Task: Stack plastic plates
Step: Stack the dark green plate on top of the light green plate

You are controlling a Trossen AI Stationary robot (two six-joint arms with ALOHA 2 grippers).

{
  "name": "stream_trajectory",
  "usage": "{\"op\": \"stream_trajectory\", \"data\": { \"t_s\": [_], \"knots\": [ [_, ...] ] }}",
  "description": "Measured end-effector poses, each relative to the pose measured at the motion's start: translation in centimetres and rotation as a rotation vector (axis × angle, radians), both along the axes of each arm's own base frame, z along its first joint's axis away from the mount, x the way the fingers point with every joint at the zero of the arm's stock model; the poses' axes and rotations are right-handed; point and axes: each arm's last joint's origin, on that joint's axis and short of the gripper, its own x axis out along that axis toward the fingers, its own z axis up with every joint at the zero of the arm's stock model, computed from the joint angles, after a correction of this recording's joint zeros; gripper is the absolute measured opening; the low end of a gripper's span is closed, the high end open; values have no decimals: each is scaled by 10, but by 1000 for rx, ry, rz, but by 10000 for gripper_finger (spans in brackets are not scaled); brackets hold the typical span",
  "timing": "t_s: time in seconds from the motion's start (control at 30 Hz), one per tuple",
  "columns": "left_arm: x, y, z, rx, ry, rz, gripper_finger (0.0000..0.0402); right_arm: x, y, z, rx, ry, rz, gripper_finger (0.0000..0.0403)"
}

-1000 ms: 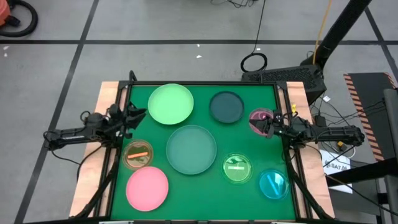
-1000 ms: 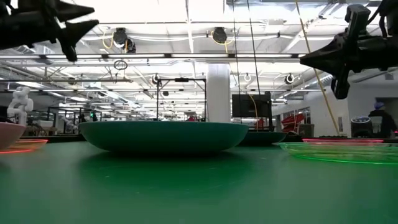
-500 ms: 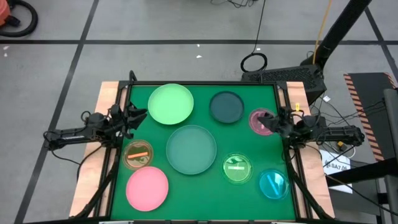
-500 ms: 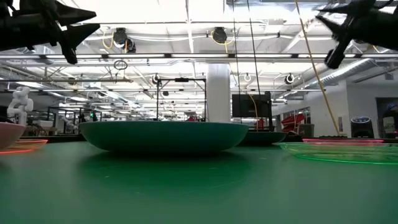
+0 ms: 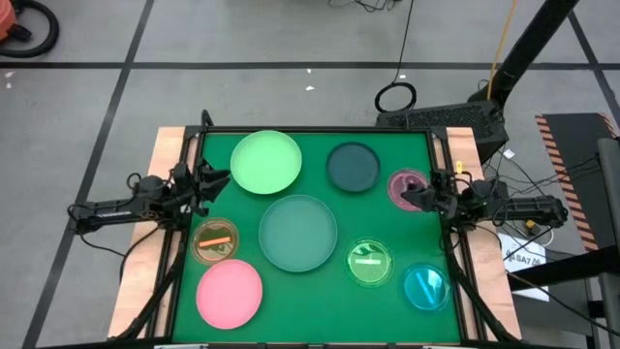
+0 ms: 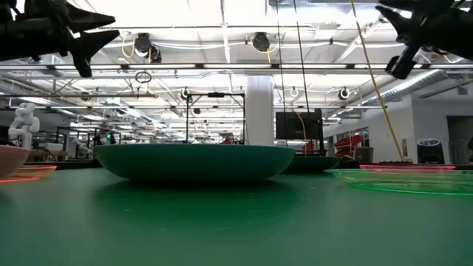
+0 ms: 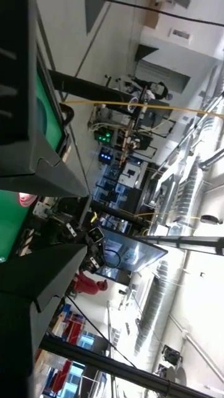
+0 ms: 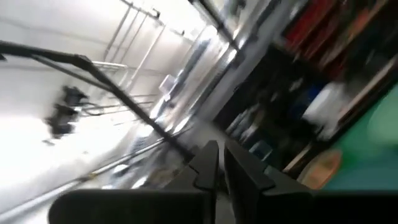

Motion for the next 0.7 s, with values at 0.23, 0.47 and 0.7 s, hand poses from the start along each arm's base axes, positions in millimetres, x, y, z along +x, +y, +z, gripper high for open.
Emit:
{"op": "stream_trajectory", "data": {
  "t_s": [0.23,0.47,0.7],
  "knots": [
    [1,0,-2,-15,14,-3,138,0,2,0,260,26,190,22],
    [1,0,-2,-40,7,-11,138,2,4,-7,526,160,354,22],
    [0,1,-1,-49,5,13,138,3,4,-11,533,194,315,22]
  ]
}}
